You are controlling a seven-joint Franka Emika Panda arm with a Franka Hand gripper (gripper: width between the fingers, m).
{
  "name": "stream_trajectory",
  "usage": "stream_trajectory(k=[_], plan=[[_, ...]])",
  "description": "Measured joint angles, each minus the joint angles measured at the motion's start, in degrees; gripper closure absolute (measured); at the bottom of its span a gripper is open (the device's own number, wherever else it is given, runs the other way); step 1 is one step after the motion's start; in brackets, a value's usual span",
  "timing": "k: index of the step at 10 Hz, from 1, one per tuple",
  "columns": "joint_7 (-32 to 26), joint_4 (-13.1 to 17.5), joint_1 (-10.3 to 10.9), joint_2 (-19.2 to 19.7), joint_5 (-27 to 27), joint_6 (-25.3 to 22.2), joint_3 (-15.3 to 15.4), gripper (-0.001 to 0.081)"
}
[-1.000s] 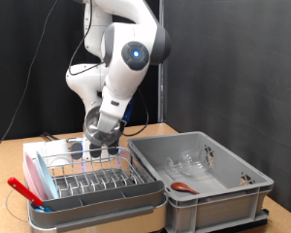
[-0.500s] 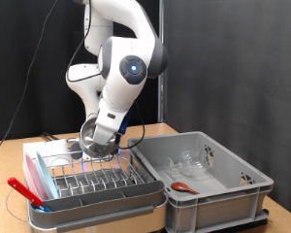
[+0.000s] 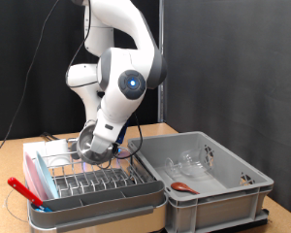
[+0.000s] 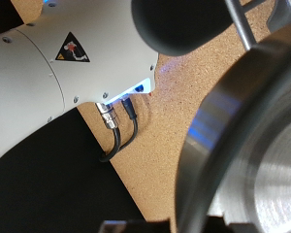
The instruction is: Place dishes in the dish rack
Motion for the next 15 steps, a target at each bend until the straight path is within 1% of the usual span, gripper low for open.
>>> stream_trajectory(k=[3,6,7,8,9,10,11,12,13,14,15], plan=[[1.34,-1.3,0.03,2.69,-0.02,2.35,0.16,0.0779],[1.93,-2.48,0.13,3.71,0.0,6.08,0.49,0.0779],[1.93,-3.21,0.15,3.77,0.1,6.98,0.63,0.0684],[1.92,-3.63,0.15,3.77,0.27,7.39,0.81,0.0684],[1.69,-3.78,0.17,3.71,0.58,7.51,1.02,0.0549],[1.28,-3.93,0.22,3.47,0.96,7.82,1.18,0.0366],[0.7,-4.18,0.26,2.9,1.51,8.97,1.28,0.0366],[-0.32,-4.69,0.29,1.32,2.53,11.05,1.37,0.0224],[-1.47,-5.14,0.31,-1.2,3.41,12.4,1.47,0.0224],[-2.21,-5.59,0.31,-3.99,3.79,13.61,1.57,0.0059],[-2.33,-6.18,0.31,-6.64,3.81,15.26,1.67,0.0059]])
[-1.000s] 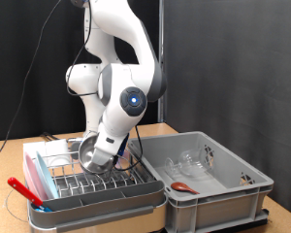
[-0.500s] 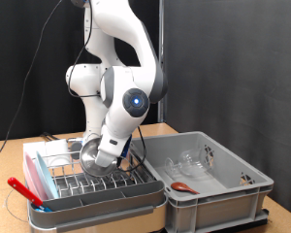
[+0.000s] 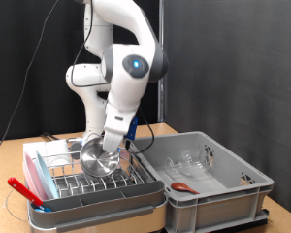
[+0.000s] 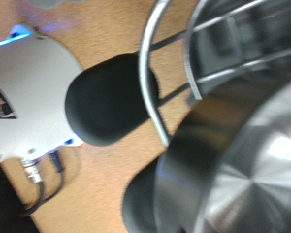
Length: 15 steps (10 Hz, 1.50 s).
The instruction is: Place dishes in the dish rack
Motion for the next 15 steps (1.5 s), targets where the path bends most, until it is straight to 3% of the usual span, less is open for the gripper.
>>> stream_trajectory(k=[1,3,5,6,8,9,10,12,13,15], plan=[[0.41,-0.58,0.0,-2.84,-0.32,1.96,0.06,0.0006],[5.09,-3.09,-0.06,-8.91,-2.02,4.69,0.74,-0.0005],[1.57,-3.48,-0.02,-8.62,-0.72,5.89,0.46,-0.0005],[-2.19,-5.16,0.03,-9.8,1.32,10.03,-0.15,-0.0005],[-8.66,-9.58,0.03,-15.26,4.24,15.7,-1.95,-0.0005],[-10.55,-11.09,-0.04,-18.16,4.54,16.02,-2.79,-0.0005],[-11.52,-12.22,-0.17,-20.7,4.53,16.1,-3.58,-0.0005],[-11.76,-15.2,-1.13,-24.98,4.05,21.17,-4.61,-0.0005],[-11.77,-16.83,-1.8,-26.43,3.81,23.93,-4.84,-0.0005],[-13.3,-18.29,-2.27,-27.74,3.62,24.96,-5.98,-0.0005]])
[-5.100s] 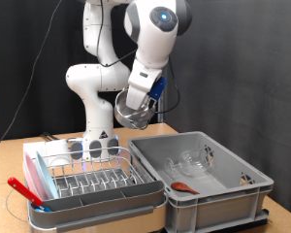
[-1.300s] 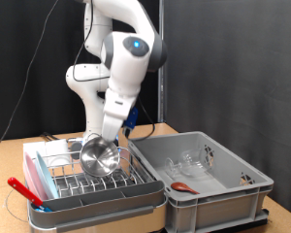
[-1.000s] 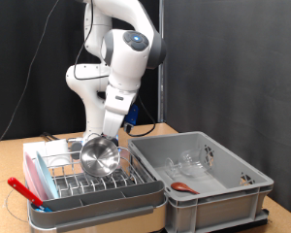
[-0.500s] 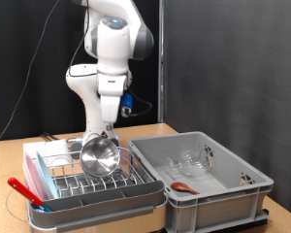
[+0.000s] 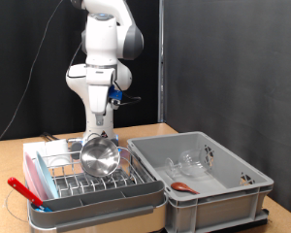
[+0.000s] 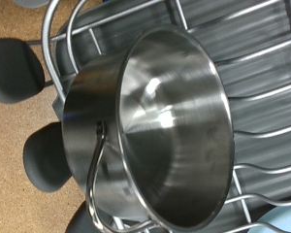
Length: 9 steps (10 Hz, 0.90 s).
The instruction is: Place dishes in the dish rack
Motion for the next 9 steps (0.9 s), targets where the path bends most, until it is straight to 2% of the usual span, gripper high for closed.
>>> stream_trajectory(k=[3,4,7,9], plan=[[-0.57,-0.08,-0.56,-0.19,-0.87,-0.16,-0.55,-0.0005],[-1.97,-0.37,-0.48,-0.27,-0.86,0.93,-0.73,-0.0005],[-9.12,-3.83,-0.83,-1.48,-2.0,9.5,-3.18,-0.0005],[-11.02,-4.12,-1.48,-0.77,-3.53,9.77,-3.85,-0.0005]])
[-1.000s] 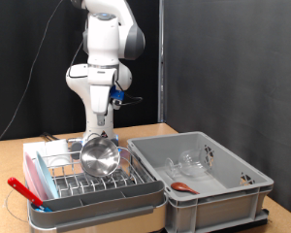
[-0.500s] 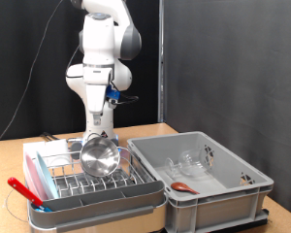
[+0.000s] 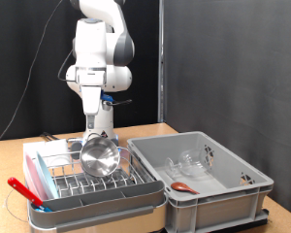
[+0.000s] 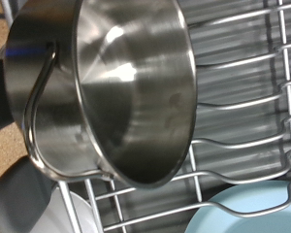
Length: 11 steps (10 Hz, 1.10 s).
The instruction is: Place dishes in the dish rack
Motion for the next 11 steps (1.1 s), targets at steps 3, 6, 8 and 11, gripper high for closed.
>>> stream_trajectory(k=[3,6,8,11], plan=[[-1.04,-0.23,-0.38,1.42,-1.18,-0.18,-0.19,-0.0005],[-1.03,-0.91,-0.46,3.37,-2.7,1.22,-0.15,-0.0005],[-0.74,-1.39,-0.54,5.5,-3.5,3.51,0.13,-0.0005],[0.26,-1.44,-0.53,8.75,-3.68,6.53,0.49,-0.0005]])
